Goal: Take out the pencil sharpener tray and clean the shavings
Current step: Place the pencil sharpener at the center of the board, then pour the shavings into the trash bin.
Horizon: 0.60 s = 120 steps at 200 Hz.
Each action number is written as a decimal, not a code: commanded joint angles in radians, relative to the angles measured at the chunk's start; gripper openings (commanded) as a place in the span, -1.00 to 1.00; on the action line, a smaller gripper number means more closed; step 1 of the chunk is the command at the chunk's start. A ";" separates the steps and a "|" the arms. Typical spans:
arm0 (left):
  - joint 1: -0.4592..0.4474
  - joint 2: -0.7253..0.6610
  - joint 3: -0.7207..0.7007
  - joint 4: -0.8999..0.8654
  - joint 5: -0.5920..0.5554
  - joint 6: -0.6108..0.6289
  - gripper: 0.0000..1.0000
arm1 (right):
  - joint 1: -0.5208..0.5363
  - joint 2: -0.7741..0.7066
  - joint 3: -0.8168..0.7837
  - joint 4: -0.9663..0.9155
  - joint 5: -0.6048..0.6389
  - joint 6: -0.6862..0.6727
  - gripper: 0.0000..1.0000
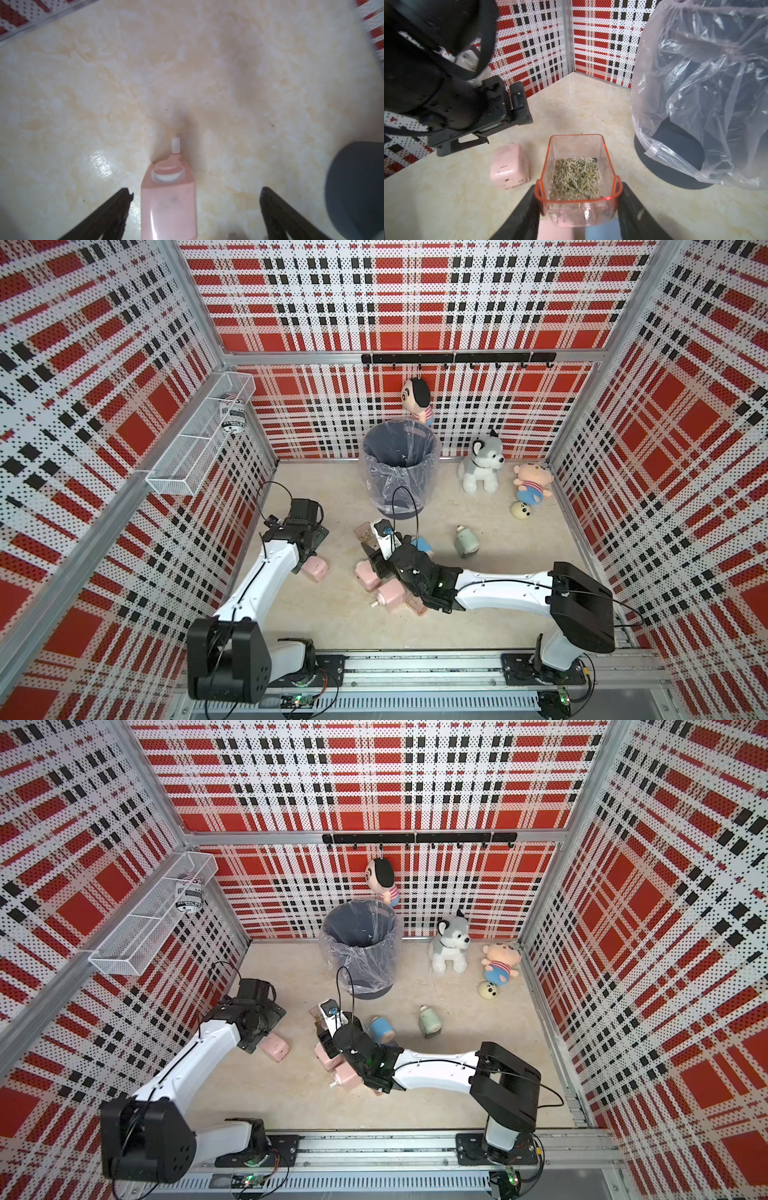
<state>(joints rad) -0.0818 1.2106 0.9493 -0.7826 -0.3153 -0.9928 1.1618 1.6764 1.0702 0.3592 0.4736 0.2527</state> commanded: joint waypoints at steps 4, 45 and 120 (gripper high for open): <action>-0.040 -0.110 0.068 -0.002 -0.083 0.030 0.97 | -0.036 -0.053 0.084 -0.118 0.035 0.086 -0.23; -0.155 -0.250 0.061 0.157 -0.126 0.118 0.96 | -0.107 -0.070 0.233 -0.225 0.006 0.165 -0.23; -0.359 -0.322 -0.124 0.607 -0.056 0.190 0.96 | -0.237 0.108 0.718 -0.525 -0.072 0.411 -0.21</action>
<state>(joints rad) -0.4038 0.8932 0.8642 -0.3912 -0.4042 -0.8707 0.9554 1.7088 1.6615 -0.0147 0.4465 0.5369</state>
